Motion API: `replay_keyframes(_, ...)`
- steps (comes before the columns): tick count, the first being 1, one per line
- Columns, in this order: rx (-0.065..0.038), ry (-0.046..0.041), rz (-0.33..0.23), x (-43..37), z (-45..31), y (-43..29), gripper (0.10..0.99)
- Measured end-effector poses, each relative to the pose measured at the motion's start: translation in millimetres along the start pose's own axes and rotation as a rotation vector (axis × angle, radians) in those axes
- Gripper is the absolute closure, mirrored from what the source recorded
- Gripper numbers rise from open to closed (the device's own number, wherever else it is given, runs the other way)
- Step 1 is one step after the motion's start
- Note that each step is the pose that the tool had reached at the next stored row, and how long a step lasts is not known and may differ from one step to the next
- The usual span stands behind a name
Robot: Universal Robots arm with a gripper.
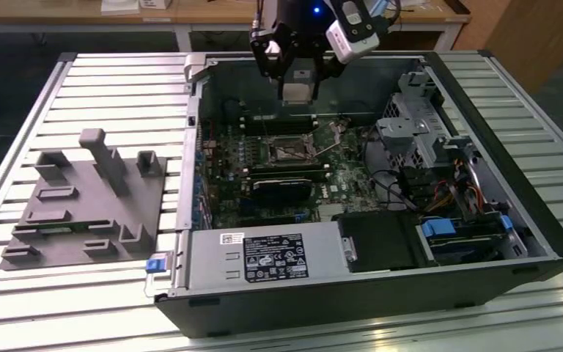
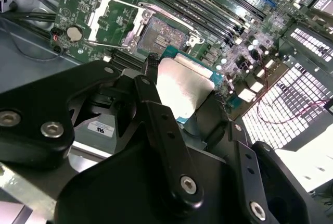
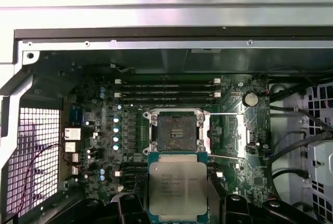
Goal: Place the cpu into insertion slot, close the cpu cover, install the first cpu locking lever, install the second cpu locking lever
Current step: 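Place the cpu into insertion slot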
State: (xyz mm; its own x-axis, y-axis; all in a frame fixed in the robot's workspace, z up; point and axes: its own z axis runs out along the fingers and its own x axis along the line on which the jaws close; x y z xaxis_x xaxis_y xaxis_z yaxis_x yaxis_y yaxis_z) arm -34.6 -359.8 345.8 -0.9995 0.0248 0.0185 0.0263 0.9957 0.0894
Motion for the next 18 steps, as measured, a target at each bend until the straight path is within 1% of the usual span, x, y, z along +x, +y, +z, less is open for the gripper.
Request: replay_keyframes(18,0.000,0.0000,0.000,-0.1,10.8,-1.0,0.549)
